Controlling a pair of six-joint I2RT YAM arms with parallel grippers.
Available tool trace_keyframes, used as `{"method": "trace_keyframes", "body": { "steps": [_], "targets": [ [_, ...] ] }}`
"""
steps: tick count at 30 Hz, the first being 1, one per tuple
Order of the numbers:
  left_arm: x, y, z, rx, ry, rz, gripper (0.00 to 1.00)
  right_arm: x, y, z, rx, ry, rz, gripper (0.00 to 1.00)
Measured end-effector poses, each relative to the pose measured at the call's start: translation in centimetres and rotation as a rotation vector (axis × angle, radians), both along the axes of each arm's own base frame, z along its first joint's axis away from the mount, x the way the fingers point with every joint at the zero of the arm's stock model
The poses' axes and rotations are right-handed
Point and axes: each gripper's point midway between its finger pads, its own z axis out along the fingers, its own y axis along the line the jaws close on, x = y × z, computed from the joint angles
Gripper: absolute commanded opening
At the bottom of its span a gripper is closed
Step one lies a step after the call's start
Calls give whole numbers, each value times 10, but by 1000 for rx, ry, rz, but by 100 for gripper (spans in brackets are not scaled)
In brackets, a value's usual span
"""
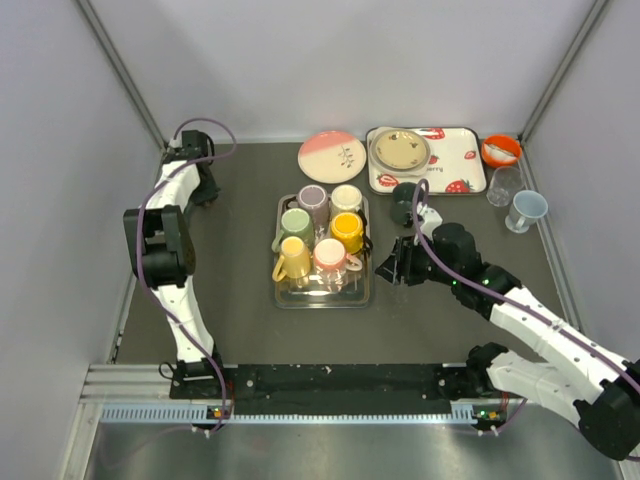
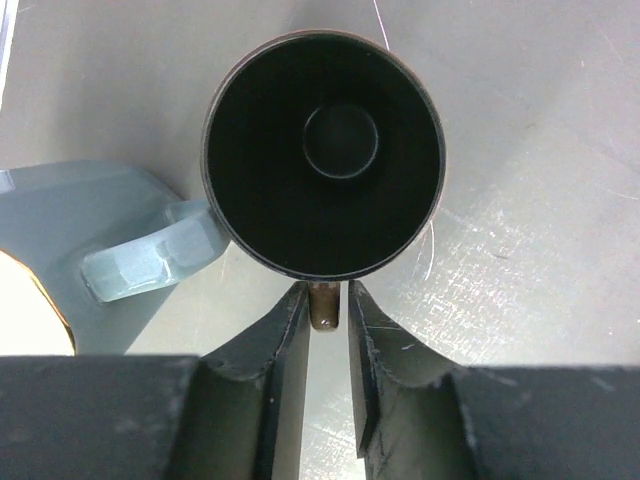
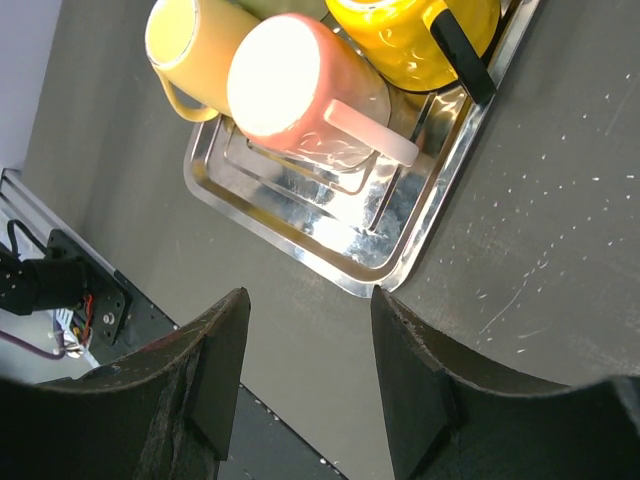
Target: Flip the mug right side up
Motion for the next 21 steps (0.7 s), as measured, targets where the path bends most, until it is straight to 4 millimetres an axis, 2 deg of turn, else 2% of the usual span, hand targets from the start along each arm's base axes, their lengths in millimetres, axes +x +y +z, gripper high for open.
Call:
{"method": "trace_keyframes", "body": {
  "steps": [2,4,7,11,15,17,19,21],
  "targets": [
    [0,0,0,0,0,1,34,1,0,0,-1,-2,-2,52],
    [0,0,0,0,0,1,48,1,-1,0,-3,-2,-5,52],
    [0,-1,1,-6,-3,1,61,1,-1,0,-3,-4,-7,52],
    [-1,-7,11,-35,-24,-5,66,2,-1,0,-4,-5,-10,52],
    [-3,-24,47,-54,-97,-33,68,3,-3,0,-8,-10,-20,52],
    [-9,-49,75,-46,-156,-83,69,4,-4,1,-10,-15,-29,52],
    [-21,-86,104,-31,-229,-166,70,5,-5,3,-8,-22,-37,52],
    [-45,-140,131,-37,-313,-302,71,6,-6,4,-8,-28,-44,52]
  ]
}}
